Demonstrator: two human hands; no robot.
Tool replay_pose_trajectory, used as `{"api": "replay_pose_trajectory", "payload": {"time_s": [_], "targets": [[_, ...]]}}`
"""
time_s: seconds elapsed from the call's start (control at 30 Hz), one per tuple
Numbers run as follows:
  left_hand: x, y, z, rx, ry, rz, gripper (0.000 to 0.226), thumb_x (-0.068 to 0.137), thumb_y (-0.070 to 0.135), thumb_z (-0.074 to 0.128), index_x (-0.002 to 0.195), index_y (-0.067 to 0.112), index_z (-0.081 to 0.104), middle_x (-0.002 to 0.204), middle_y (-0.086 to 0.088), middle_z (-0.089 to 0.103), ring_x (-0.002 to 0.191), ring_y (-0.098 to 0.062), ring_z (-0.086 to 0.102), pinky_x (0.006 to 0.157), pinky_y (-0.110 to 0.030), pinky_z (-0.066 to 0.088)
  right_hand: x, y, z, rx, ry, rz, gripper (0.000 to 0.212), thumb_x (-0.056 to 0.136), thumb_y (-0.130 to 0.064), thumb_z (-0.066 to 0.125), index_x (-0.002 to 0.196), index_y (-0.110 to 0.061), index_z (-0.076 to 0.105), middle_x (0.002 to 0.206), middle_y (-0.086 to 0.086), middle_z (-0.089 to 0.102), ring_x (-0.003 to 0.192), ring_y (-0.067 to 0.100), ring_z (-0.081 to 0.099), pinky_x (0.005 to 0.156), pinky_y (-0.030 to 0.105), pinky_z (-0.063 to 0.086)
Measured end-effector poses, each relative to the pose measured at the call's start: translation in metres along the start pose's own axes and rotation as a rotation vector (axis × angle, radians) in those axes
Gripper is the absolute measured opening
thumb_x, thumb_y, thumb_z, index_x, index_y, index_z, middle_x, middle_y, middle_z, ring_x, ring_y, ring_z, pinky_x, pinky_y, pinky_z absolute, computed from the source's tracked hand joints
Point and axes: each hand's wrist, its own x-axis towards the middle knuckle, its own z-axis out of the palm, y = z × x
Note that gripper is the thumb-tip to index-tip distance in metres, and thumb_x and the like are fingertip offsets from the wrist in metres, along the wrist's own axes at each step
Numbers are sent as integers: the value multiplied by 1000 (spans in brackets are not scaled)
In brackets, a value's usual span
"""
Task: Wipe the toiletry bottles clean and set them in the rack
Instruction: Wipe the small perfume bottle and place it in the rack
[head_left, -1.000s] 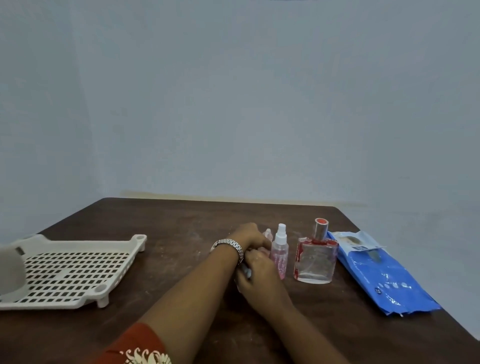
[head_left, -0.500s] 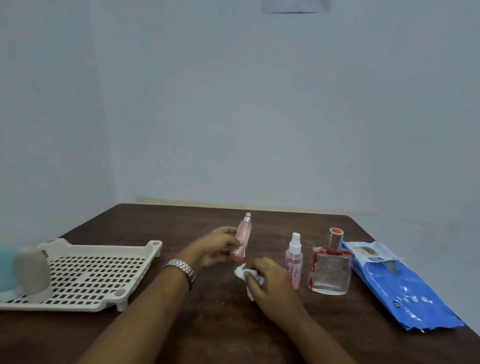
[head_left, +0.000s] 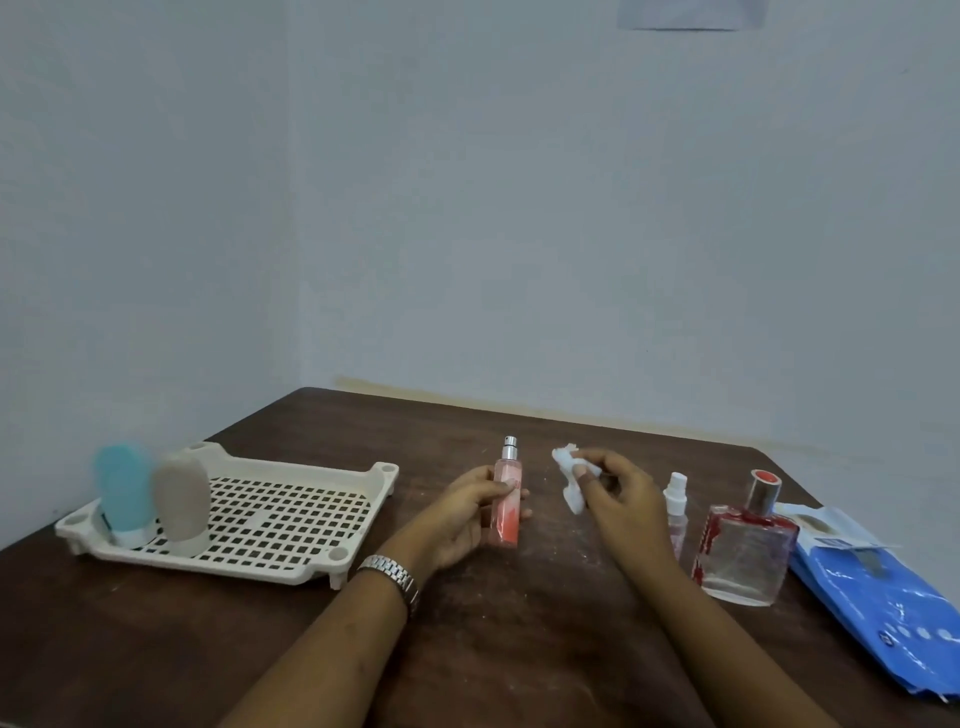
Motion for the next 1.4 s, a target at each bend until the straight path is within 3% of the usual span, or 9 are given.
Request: {"api": "replay_pose_trajectory", "payload": {"time_s": [0.23, 0.37, 0.43, 0.53, 0.67, 0.83, 1.0, 1.2, 1.4], "targets": [[8, -10, -1, 47, 55, 61, 27, 89, -2, 57, 112, 12, 50, 111, -12, 66, 92, -21, 66, 79, -35, 55, -3, 25, 19, 54, -25, 100, 16, 87, -19, 63, 102, -22, 68, 97, -8, 68, 87, 7, 63, 70, 24, 53], [12, -15, 4, 118, 80, 112, 36, 85, 0, 65, 115, 10, 48, 109, -11, 61, 86, -17, 62, 74, -30, 53, -3, 28, 23, 44, -46, 53, 15, 86, -17, 63, 100, -21, 68, 96, -11, 68, 87, 4, 62, 70, 18, 49], [14, -19, 6, 161, 70, 160, 40, 84, 1, 67, 119, 8, 49, 109, -11, 64, 90, -19, 63, 79, -33, 54, -5, 26, 23, 39, -57, 33, 15, 86, -17, 64, 97, -26, 67, 93, -15, 67, 86, 2, 62, 70, 17, 49], [12, -23, 12, 198, 29, 222, 36, 84, 3, 67, 117, 11, 54, 107, -10, 68, 95, -21, 65, 89, -37, 52, -7, 24, 24, 38, -49, -15, 17, 85, -15, 65, 93, -30, 66, 89, -16, 67, 84, -3, 62, 67, 12, 49], [10, -26, 18, 196, -21, 261, 26, 92, 13, 59, 118, 16, 56, 110, -7, 68, 100, -22, 66, 90, -35, 53, -9, 20, 22, 51, -36, -78, 17, 85, -11, 65, 93, -26, 67, 87, -16, 67, 83, -5, 61, 66, 8, 46], [9, -24, 22, 20, 46, 218, 28, 103, 22, 34, 108, 15, 60, 94, -8, 68, 81, -17, 66, 70, -27, 51, -11, 16, 22, 33, -32, -95, 19, 84, -11, 65, 91, -29, 66, 85, -20, 66, 82, -11, 58, 65, 4, 42], [8, -23, 21, 78, 32, 230, 16, 101, 16, 42, 101, 11, 58, 89, -5, 65, 76, -14, 61, 67, -29, 50, -11, 20, 25, -38, -2, -139, 19, 83, -15, 68, 100, -24, 69, 93, -13, 66, 85, -4, 60, 70, 3, 42], [10, -25, 20, 16, 19, 228, 10, 99, 7, 42, 93, 11, 50, 85, -8, 61, 70, -14, 58, 58, -26, 51, -13, 17, 31, -226, 19, -318, 14, 78, -11, 74, 91, -14, 73, 77, -7, 62, 66, 0, 54, 61, 4, 40], [9, -27, 22, -5, 6, 240, 11, 99, 11, 44, 88, 12, 47, 87, -9, 59, 69, -13, 59, 56, -24, 50, -9, 18, 25, -228, 51, -187, 13, 79, -10, 72, 92, -12, 74, 78, -5, 63, 71, 9, 59, 60, 4, 39]]}}
